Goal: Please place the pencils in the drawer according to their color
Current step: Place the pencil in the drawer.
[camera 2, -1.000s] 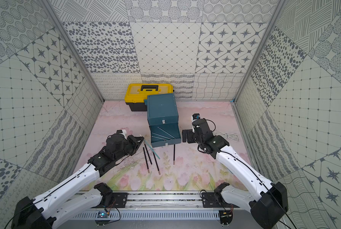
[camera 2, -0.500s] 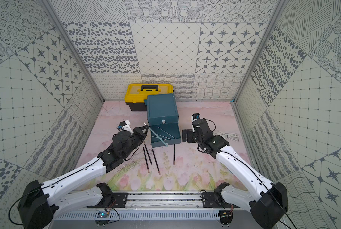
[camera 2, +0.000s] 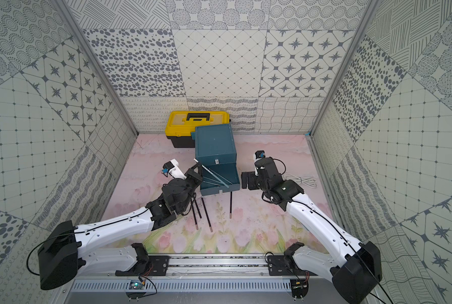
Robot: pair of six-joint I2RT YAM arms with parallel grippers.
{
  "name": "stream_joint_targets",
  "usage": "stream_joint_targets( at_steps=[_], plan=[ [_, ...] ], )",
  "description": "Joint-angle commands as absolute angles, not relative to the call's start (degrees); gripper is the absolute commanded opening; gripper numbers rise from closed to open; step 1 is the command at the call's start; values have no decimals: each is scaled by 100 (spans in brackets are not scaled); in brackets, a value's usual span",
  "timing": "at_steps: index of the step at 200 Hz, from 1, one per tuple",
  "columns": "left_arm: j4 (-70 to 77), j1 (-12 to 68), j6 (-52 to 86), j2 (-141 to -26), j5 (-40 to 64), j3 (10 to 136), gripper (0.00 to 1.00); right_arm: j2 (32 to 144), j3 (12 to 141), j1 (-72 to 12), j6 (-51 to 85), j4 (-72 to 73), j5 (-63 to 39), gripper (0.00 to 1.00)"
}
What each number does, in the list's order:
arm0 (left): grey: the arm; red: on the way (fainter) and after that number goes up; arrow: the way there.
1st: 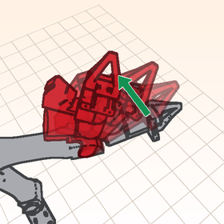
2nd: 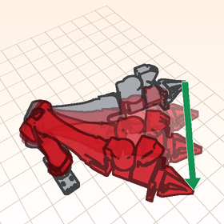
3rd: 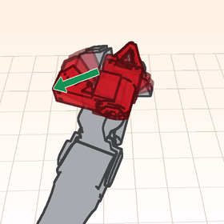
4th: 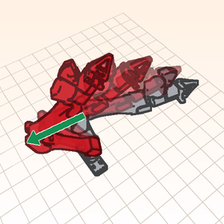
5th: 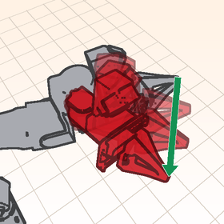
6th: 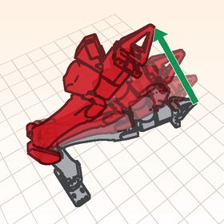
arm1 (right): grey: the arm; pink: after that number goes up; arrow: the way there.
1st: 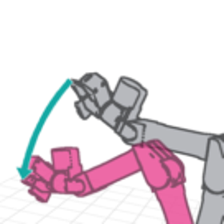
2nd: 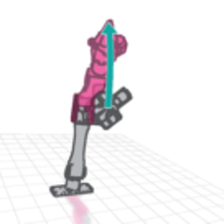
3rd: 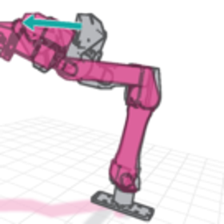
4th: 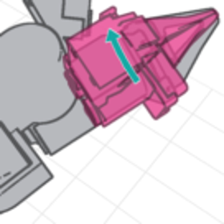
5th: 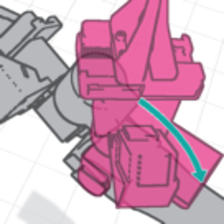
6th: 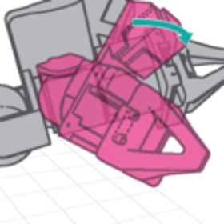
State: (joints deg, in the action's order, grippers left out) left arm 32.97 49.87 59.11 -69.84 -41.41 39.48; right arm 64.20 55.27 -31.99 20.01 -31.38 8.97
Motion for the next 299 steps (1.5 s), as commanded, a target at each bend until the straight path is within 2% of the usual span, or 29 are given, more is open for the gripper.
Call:
stream_joint_targets(
  at_steps=[1, 32, 66, 166, 299],
  plan=[
    [4764, 5279, 4816, -7131, -5680, 3814, 0, 6305, 5440, -3164, 2004, -2887, 811, 99],
    [5694, 5511, 4167, -7396, -6361, 3640, 0, 6311, 5456, -3171, 1966, -2884, 690, 99],
    [7618, 5704, 2896, -8200, -6737, 3739, 0, 6230, 5464, -3166, 1884, -2935, 605, 99],
    [7616, 5768, 2920, -9177, -6835, 4403, 0, 6069, 5371, -3171, 1793, -3041, 619, 99],
    [7103, 5914, 3429, -9587, -6763, 4532, 0, 6170, 5392, -3164, 1846, -2971, 519, 99]
  ],
)
